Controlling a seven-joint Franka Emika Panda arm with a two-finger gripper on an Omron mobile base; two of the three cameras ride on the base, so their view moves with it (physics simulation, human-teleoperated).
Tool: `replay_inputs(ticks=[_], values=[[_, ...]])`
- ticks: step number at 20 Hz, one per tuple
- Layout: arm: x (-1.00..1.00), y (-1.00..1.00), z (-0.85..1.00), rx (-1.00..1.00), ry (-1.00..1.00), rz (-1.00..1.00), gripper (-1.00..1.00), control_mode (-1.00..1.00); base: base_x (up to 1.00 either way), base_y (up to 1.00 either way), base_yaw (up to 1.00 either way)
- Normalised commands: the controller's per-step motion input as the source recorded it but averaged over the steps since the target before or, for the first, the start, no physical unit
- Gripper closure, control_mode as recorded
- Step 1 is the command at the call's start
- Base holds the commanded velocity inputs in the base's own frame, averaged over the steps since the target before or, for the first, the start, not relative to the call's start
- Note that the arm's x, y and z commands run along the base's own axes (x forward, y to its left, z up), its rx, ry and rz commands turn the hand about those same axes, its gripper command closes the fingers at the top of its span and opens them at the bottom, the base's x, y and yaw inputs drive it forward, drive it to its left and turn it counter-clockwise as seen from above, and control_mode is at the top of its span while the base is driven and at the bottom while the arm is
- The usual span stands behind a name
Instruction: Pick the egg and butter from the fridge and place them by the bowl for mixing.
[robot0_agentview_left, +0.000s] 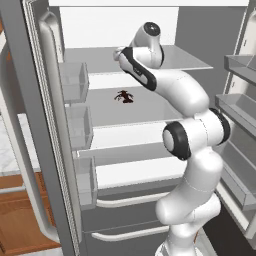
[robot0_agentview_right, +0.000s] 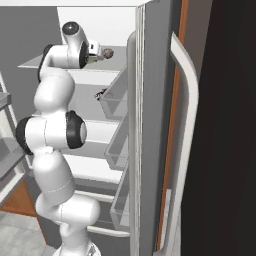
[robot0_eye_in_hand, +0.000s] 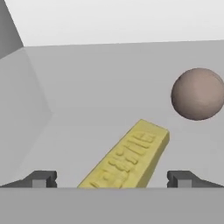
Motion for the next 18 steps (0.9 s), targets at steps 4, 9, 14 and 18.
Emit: replay_inputs(ticks=[4,9,14,18], values=[[0.07,0.03,-0.22,-0.01,0.1,0.0,-1.0,-1.0,0.0,0.0,0.0],[0.03,0.07,-0.3,-0.01,0.08,-0.02,-1.0,-1.0,0.0,0.0,0.0],[0.03,0.09,-0.49,-0.05,0.0,0.0,1.0,-1.0,0.0,0.0,0.0],[-0.31,0.02,-0.6,-0.05,0.0,-0.01,1.0,-1.0,0.0,0.0,0.0]])
